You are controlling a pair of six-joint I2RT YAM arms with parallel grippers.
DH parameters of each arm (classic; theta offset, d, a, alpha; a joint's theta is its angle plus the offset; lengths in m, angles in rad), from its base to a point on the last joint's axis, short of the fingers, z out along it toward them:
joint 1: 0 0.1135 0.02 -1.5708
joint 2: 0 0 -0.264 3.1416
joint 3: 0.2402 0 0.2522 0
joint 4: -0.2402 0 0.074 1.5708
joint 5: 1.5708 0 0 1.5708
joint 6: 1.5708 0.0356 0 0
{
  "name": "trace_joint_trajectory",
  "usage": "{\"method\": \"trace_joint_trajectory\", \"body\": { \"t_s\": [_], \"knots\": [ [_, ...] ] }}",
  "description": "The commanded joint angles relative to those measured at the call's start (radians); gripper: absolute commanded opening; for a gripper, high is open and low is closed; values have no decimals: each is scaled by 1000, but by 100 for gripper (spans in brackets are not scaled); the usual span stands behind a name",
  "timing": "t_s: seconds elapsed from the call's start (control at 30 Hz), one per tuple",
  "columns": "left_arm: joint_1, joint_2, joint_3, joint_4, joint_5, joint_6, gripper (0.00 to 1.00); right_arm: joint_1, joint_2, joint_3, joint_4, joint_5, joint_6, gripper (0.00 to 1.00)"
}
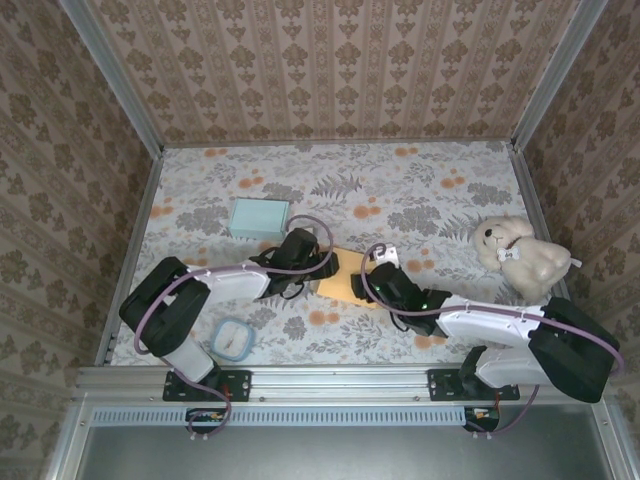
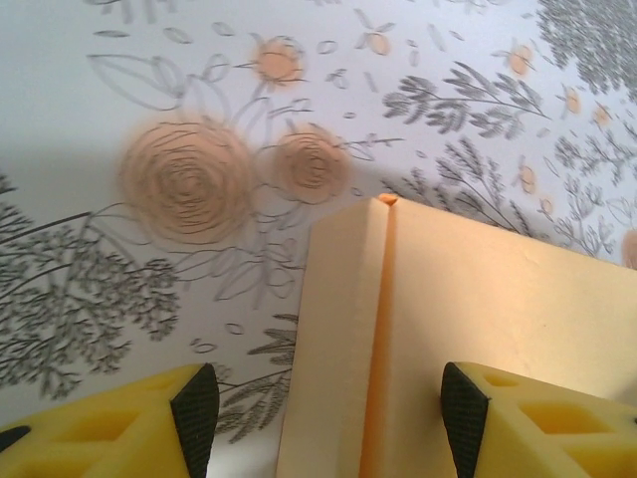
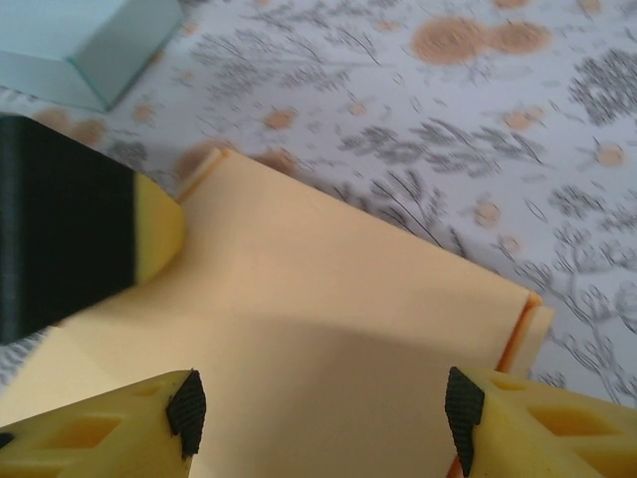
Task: Fold the paper box
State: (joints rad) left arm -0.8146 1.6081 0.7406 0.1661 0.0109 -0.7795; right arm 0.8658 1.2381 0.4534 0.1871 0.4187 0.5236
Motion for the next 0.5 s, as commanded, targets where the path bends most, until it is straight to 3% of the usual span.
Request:
{"method": "trace_joint_trajectory", "body": {
  "t_s": [0.0,0.13,0.47],
  "knots": [
    [-19,-16,16,21,-42,129,64,-14,-38,-45,68,49,38,71],
    [-30,-40,16,8,-115,173,64,-23,-18,-67,84,59,50,76],
    [-39,-100,-11,18,-134,197,65,-26,104,-39,165,50,18,75]
  ]
}}
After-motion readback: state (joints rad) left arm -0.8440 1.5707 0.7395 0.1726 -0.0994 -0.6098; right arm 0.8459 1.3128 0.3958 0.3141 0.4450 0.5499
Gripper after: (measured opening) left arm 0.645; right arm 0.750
